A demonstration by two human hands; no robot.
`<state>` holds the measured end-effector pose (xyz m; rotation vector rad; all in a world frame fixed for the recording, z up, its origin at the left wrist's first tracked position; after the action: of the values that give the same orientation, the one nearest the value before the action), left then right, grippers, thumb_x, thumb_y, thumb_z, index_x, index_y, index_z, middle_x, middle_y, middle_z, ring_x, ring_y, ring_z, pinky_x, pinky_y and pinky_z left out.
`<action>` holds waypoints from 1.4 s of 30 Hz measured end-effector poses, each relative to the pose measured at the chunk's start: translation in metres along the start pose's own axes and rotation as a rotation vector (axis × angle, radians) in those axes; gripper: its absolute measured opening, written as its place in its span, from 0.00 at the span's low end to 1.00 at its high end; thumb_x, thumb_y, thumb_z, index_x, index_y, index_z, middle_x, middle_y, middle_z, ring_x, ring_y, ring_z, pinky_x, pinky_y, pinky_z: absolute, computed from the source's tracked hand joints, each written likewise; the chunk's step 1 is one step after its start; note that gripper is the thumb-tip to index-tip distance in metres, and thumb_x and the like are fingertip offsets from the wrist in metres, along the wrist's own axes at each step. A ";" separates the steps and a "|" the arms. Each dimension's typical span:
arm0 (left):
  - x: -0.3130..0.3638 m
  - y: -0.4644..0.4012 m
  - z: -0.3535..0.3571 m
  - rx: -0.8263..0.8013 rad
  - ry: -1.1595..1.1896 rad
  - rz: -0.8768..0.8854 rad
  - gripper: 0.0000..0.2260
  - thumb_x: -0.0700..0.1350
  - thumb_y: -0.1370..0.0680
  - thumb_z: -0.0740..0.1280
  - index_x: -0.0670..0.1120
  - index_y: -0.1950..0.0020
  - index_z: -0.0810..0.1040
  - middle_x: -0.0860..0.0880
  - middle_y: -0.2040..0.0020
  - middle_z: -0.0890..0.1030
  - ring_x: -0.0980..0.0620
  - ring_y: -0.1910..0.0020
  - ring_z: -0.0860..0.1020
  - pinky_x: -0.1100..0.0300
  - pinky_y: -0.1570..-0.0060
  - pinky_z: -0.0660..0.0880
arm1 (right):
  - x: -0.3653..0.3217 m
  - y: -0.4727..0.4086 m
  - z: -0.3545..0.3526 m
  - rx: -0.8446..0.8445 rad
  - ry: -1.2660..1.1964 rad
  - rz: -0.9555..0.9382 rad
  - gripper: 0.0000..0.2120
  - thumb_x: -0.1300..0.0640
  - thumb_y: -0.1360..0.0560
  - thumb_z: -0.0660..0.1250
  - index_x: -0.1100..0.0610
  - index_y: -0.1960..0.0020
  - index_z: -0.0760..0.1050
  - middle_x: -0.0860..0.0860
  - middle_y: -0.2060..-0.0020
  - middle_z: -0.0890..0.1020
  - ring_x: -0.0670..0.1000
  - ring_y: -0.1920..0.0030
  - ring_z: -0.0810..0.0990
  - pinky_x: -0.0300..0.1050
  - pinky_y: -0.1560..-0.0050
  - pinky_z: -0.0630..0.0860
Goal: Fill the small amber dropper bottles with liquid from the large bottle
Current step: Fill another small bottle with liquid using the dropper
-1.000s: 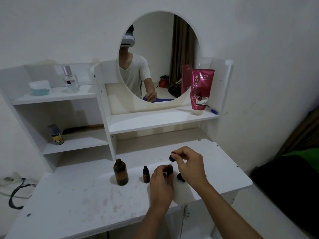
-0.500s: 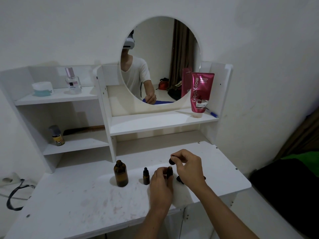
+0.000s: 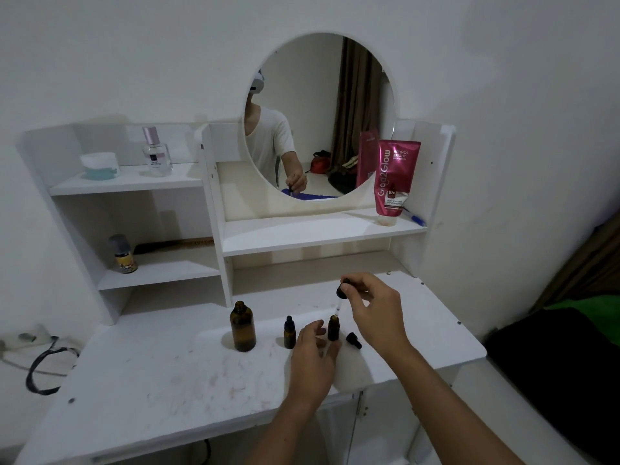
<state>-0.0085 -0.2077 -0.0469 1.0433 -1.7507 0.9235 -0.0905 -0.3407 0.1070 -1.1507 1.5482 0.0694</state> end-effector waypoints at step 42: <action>-0.049 -0.009 -0.178 0.178 -0.098 -0.036 0.16 0.49 0.22 0.75 0.52 0.35 0.79 0.59 0.43 0.83 0.57 0.45 0.80 0.67 0.44 0.74 | -0.066 0.002 0.175 -0.276 -0.123 -0.020 0.07 0.60 0.21 0.72 0.53 0.44 0.84 0.42 0.54 0.86 0.39 0.51 0.85 0.30 0.46 0.79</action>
<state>0.0672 -0.0397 -0.0298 1.2494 -1.7480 1.0350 0.0261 -0.1944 0.0963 -1.3516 1.4476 0.3428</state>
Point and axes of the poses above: each hand's wrist, its own y-axis away from the middle knuckle, its own z-axis out of the palm, x = y × z, the point moved 10 cm from there along -y, towards the middle knuckle
